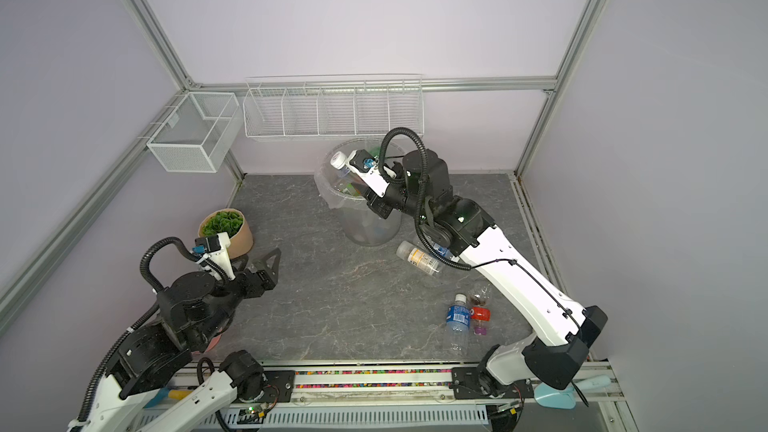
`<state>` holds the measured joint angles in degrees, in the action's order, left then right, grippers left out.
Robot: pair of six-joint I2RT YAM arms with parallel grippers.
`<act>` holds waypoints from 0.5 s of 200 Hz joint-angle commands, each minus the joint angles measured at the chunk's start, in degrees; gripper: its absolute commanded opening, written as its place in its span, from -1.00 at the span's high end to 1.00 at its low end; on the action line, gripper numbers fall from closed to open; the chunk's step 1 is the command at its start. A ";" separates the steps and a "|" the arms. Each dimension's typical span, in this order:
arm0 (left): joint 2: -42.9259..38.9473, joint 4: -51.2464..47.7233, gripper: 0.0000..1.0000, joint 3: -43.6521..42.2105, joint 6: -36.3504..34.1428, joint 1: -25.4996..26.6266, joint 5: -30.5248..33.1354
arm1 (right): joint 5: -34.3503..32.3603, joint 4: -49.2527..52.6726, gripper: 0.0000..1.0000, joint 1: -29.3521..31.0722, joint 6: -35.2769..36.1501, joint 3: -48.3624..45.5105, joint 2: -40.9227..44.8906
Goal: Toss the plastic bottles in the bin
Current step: 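Lift the Ganten bottle with the right gripper and carry it over the bin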
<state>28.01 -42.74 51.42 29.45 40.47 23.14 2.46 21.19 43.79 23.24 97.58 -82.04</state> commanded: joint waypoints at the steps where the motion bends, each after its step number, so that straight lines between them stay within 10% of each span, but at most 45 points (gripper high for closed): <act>1: 0.09 -0.26 -0.85 1.14 -0.18 0.06 0.76 | 0.26 -6.34 0.37 -1.36 -1.60 3.52 -0.64; 100: -0.36 -1.56 -0.84 2.55 -0.58 0.05 1.34 | 1.60 -5.77 0.39 -2.26 -3.28 21.59 -12.28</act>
<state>28.12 -42.78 52.25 29.28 40.47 23.20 2.85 17.19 41.60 21.12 116.29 -96.36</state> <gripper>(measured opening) 0.922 0.371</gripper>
